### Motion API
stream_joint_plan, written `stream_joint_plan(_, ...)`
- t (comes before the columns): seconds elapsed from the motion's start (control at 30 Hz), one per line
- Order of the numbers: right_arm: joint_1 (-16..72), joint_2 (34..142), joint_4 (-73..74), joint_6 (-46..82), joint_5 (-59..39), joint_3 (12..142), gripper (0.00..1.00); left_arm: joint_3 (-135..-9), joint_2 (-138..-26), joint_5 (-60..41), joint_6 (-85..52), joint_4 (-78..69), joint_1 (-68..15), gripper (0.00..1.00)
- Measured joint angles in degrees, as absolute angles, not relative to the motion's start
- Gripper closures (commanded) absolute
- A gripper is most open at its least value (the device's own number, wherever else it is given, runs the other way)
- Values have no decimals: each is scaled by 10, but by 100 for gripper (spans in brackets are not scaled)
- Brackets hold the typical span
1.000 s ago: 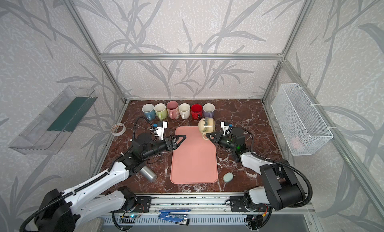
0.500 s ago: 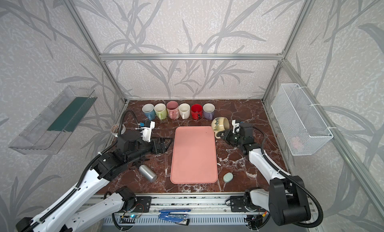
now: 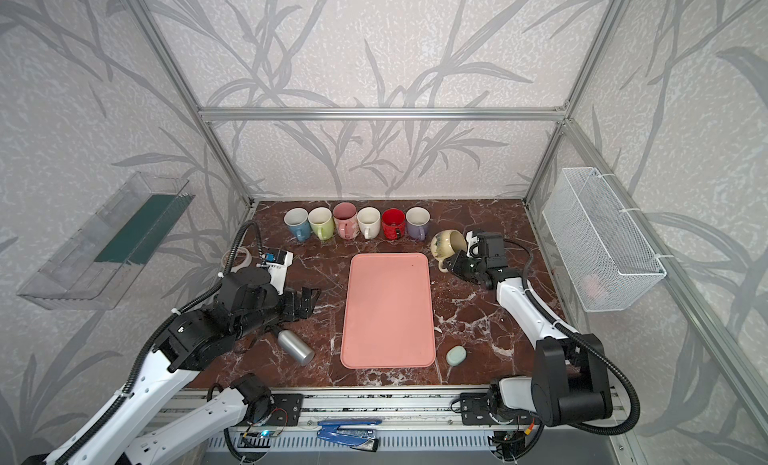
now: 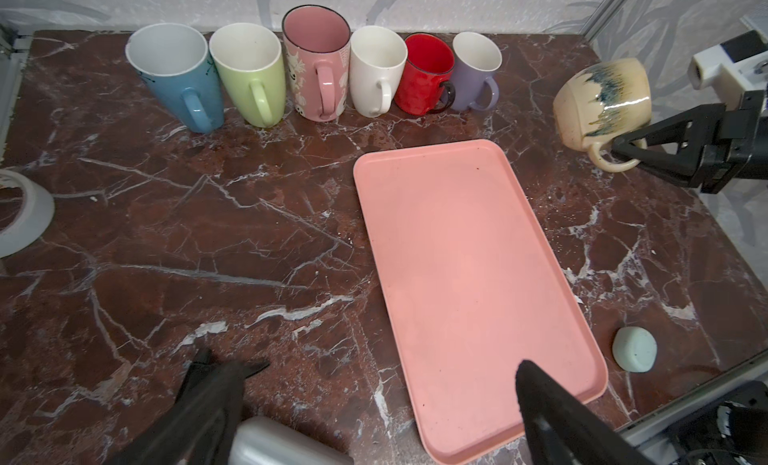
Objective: Turn the mug right side up
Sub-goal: 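Carry the cream mug with the right gripper to the end of the mug row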
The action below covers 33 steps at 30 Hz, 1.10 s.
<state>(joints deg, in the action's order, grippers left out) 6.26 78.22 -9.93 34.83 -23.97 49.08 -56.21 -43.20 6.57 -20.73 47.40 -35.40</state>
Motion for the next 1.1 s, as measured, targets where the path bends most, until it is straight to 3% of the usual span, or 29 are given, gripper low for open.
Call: stream_joint_plan(1.1,63,1045,-190,227,-121,741,100,-504,-393,102,-177,470,-354,1)
